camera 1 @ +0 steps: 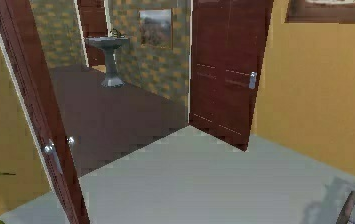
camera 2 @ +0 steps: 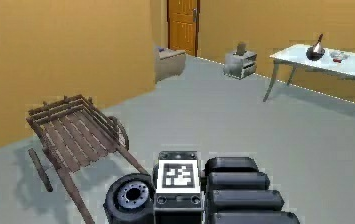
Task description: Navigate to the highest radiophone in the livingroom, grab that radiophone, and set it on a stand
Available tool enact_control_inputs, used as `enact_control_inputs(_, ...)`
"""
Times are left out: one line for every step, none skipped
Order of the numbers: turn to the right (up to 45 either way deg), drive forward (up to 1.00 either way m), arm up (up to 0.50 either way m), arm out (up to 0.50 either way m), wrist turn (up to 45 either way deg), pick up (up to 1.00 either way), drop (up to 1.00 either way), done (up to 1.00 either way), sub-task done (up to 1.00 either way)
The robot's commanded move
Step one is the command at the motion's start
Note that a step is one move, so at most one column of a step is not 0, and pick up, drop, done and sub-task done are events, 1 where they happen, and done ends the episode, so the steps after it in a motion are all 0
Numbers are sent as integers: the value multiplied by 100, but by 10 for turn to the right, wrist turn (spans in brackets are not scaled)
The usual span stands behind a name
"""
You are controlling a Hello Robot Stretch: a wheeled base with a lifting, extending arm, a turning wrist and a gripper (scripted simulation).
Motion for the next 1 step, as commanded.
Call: enact_control_inputs(0, 85, 0, 0, 0, 0, 0, 0, 0)
